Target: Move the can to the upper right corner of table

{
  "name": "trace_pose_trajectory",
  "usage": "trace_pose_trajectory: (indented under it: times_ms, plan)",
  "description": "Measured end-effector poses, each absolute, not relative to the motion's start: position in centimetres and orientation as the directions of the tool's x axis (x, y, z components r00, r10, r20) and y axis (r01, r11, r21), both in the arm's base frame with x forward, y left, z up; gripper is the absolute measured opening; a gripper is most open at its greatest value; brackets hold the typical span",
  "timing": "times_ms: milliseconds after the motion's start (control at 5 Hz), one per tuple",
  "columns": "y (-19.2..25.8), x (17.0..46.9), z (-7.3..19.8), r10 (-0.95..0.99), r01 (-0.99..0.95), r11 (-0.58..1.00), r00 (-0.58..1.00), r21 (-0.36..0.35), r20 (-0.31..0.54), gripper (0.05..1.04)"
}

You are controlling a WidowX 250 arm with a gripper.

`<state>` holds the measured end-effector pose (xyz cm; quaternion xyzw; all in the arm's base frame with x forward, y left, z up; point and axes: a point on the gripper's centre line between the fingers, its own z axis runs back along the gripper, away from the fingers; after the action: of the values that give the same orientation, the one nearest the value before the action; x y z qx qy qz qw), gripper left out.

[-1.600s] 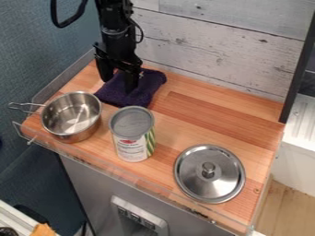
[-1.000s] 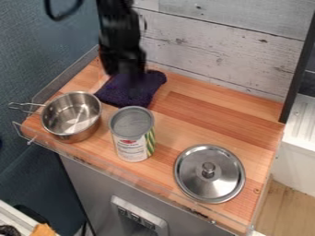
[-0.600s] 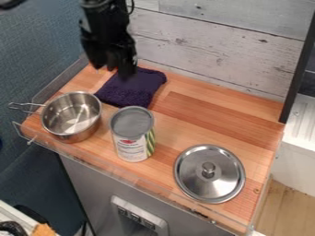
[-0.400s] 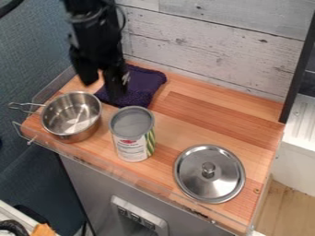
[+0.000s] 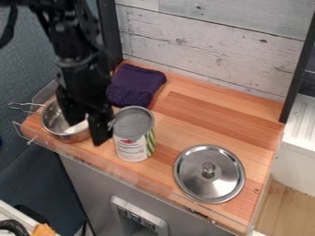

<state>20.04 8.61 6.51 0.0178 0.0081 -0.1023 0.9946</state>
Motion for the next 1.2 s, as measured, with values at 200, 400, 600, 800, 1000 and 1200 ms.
trace_pose_trajectory:
  times_ms: [200,400,600,800,1000,1200]
  plan:
    - [10.0,19.6,4.2,-0.18,0.183,0.983,0.98,0.031,-0.086,0.999]
    - [9.2,20.4,1.6,-0.194,0.195,0.981,0.972,-0.008,-0.129,0.999]
    - [7.2,22.5,0.2,-0.257,0.253,0.966,0.957,-0.049,-0.133,0.999]
    - [5.6,24.5,0.3,-0.288,0.281,0.956,0.952,-0.078,-0.105,0.998]
    - [3.7,26.5,0.7,-0.314,0.309,0.949,0.947,-0.071,-0.075,0.998]
    - [2.0,29.0,0.3,-0.323,0.318,0.945,0.944,-0.072,-0.073,0.998]
